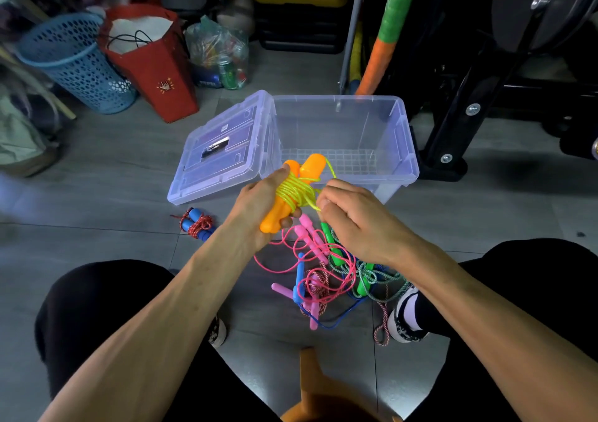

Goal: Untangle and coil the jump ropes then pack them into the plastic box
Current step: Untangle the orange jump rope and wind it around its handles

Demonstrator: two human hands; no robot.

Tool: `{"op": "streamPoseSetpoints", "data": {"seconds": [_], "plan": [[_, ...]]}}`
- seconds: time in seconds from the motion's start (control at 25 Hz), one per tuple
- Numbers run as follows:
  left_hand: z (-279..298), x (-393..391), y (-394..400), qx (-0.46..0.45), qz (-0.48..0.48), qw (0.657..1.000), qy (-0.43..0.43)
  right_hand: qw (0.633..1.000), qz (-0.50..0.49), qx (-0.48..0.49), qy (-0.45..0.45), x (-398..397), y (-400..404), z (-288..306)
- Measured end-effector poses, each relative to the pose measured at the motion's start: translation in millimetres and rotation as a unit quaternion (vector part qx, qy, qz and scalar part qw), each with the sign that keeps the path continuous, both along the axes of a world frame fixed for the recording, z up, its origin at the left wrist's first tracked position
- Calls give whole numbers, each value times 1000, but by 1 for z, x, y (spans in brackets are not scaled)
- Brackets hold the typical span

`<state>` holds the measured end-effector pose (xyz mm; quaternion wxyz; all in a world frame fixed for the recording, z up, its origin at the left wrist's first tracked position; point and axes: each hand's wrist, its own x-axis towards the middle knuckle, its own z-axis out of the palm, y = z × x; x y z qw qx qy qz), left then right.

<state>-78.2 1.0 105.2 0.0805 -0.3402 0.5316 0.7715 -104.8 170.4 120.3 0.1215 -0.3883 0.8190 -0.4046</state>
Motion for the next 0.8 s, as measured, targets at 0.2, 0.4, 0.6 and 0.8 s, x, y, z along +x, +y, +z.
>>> {"op": "streamPoseSetpoints", "data": {"seconds": [0.2, 0.4, 0.6, 0.8], "plan": [[-5, 0, 2, -81, -49, 994, 45, 995, -74, -23, -69, -9, 6, 2], [-15, 4, 12, -327, -74, 934, 121, 990, -71, -41, -116, -3, -2, 2], [-29, 4, 2, -293, -92, 945, 112, 960, -137, -74, -232, -16, -5, 3], [-51, 27, -7, -122, -63, 990, 38, 959, -145, 30, -241, -30, -23, -20]]}}
